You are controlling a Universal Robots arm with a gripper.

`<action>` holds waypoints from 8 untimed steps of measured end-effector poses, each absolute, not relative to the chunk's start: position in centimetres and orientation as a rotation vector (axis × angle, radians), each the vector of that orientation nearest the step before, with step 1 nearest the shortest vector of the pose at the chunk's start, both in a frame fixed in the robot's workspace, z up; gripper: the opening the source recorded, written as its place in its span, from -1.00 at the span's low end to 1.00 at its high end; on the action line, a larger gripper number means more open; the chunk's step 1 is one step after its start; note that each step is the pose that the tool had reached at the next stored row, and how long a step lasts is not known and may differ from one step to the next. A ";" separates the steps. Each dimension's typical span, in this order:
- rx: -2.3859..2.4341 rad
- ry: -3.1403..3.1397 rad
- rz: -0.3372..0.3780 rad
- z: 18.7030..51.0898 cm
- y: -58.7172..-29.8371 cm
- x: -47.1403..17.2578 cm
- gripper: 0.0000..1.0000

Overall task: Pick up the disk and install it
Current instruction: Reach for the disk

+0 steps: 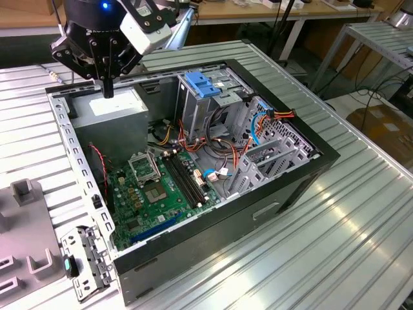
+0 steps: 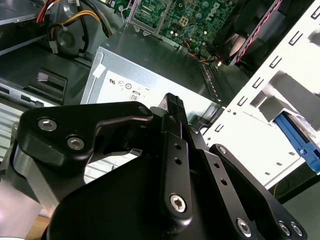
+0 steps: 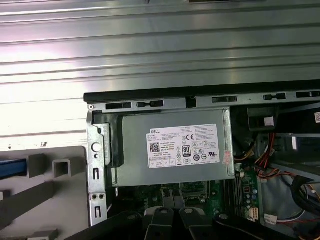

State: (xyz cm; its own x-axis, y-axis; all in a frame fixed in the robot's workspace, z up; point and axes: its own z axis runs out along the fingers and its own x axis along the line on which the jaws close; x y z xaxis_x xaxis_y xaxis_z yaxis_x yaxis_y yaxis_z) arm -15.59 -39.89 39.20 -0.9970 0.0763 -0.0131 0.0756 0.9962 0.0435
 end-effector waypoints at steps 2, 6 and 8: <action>0.119 3.124 0.067 39.2 -39.9 -15.7 -0.79; 0.119 3.125 0.067 39.2 -39.9 -15.9 -0.79; 0.119 3.126 0.067 39.2 -39.9 -16.1 -0.79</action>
State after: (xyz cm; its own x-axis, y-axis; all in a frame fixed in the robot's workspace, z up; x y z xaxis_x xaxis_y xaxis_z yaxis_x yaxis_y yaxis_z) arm -16.13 -39.89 39.17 -0.9970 0.0762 -0.0110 0.0756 0.9962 0.0433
